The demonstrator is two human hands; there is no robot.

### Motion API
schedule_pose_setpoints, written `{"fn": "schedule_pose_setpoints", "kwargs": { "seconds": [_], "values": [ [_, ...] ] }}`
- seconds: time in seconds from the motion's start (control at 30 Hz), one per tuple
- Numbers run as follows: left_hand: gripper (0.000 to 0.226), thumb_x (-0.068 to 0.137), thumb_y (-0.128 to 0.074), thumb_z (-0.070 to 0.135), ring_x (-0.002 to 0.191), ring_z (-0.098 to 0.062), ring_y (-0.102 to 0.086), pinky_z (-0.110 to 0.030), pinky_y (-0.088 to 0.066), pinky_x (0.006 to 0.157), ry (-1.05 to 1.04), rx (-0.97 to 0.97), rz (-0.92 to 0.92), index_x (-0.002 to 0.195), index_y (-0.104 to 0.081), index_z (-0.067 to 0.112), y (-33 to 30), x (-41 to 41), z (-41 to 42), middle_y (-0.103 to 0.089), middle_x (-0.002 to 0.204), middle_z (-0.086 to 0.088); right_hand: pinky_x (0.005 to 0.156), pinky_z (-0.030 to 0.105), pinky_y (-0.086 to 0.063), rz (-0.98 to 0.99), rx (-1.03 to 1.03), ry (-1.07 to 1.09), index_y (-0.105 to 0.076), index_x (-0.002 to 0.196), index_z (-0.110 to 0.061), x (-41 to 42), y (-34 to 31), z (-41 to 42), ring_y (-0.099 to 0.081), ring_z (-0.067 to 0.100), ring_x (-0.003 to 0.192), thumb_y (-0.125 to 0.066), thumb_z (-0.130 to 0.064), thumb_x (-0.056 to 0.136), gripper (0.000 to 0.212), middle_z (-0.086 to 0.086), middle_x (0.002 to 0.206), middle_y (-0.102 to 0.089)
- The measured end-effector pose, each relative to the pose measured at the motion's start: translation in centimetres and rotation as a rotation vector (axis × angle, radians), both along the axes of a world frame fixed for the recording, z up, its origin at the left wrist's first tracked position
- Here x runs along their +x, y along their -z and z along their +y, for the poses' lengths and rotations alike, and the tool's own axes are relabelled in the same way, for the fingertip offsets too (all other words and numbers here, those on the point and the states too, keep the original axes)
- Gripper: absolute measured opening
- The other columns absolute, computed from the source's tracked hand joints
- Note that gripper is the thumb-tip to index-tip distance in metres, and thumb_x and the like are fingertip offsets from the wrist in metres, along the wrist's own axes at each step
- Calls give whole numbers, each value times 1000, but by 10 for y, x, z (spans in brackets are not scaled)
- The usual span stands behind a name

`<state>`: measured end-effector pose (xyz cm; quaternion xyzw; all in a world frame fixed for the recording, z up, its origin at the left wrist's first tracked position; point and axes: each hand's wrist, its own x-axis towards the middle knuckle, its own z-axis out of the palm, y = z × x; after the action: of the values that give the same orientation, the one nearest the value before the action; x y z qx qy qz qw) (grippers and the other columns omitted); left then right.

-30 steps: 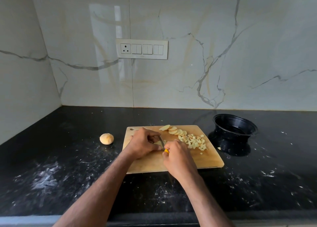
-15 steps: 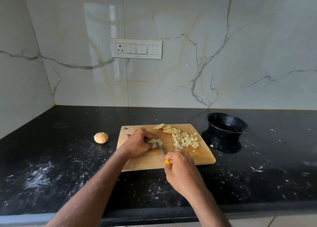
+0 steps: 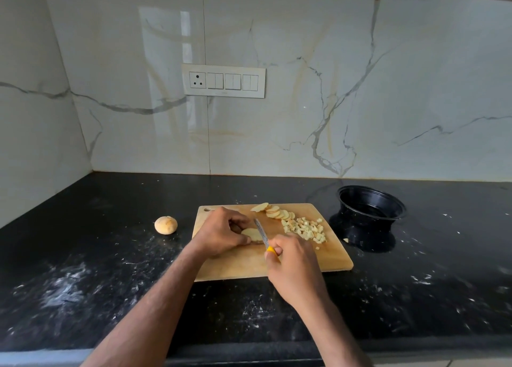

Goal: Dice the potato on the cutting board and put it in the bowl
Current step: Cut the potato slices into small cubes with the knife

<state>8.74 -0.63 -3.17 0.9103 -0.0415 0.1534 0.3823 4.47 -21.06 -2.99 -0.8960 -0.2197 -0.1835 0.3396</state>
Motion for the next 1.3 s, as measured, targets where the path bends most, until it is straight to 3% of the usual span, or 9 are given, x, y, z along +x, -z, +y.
{"fn": "schedule_pose_setpoints", "kwargs": {
  "seconds": [0.2, 0.33, 0.47, 0.53, 0.7, 0.8, 0.97, 1.1, 1.3],
  "values": [
    [41, 62, -97, 15, 81, -12, -69, -21, -59, 72, -22, -69, 22, 99, -80, 18, 0, 2, 1, -75, 85, 7, 85, 26, -53, -2, -11, 1, -72, 107, -20, 8, 4, 19, -56, 7, 95, -65, -21, 95, 14, -9, 101, -61],
    [38, 60, -98, 14, 81, -11, -71, -23, -60, 74, -28, -113, 24, 90, -77, 26, 0, 2, 1, -75, 79, 6, 89, 27, -53, 23, -72, -11, -71, 113, -16, 10, 7, 21, -58, 10, 99, -62, -19, 96, 20, -5, 107, -62],
    [38, 59, -97, 9, 79, -11, -71, -19, -58, 71, -10, -149, 34, 89, -78, 24, 0, 3, 2, -76, 77, 4, 70, 14, -45, 16, -116, -5, -71, 98, -17, 14, 3, 24, -57, 9, 90, -64, -18, 95, 8, -5, 99, -63],
    [39, 59, -97, 8, 80, -13, -71, -18, -56, 71, -11, -154, 50, 93, -80, 17, 1, 3, 2, -76, 79, 2, 64, 14, -39, 19, -152, 8, -66, 87, -19, 16, 0, 27, -57, 11, 84, -64, -17, 94, 8, -5, 95, -62],
    [43, 62, -95, 8, 74, -2, -65, -13, -51, 67, -11, -139, 61, 102, -80, 13, 1, 3, 1, -75, 81, 4, 66, 18, -45, 6, -180, 8, -70, 102, -15, 19, -3, 33, -59, 10, 85, -63, -17, 97, 9, -2, 104, -63],
    [47, 66, -94, 9, 77, -7, -64, -13, -51, 69, -9, -117, 56, 110, -78, 12, 2, 2, 1, -75, 87, 0, 74, 20, -50, -2, -181, -21, -70, 106, -14, 13, 1, 26, -61, 12, 92, -61, -17, 97, 13, -2, 104, -62],
    [36, 75, -89, 11, 71, 2, -59, -9, -44, 64, 28, -15, 65, 109, -79, 17, -3, 1, 0, -65, 78, 19, 75, 17, -45, -4, -182, -48, -70, 98, -17, -3, 7, 10, -52, 6, 89, -60, -13, 97, 11, -7, 98, -58],
    [27, 80, -85, 13, 86, -4, -62, -5, -46, 69, 33, 44, 72, 105, -80, 21, -6, -2, -3, -67, 92, 19, 68, 12, -37, 31, -177, -63, -63, 86, -22, -9, 3, -5, -51, 8, 91, -62, -16, 97, 12, -9, 92, -56],
    [30, 77, -87, 13, 86, -4, -64, -6, -47, 70, 13, 23, 63, 105, -79, 21, -4, -3, -4, -68, 91, 18, 59, 19, -46, 72, -164, -78, -70, 79, -17, -16, -3, -33, -56, 5, 81, -65, -16, 91, 13, -10, 80, -59]
  ]
}}
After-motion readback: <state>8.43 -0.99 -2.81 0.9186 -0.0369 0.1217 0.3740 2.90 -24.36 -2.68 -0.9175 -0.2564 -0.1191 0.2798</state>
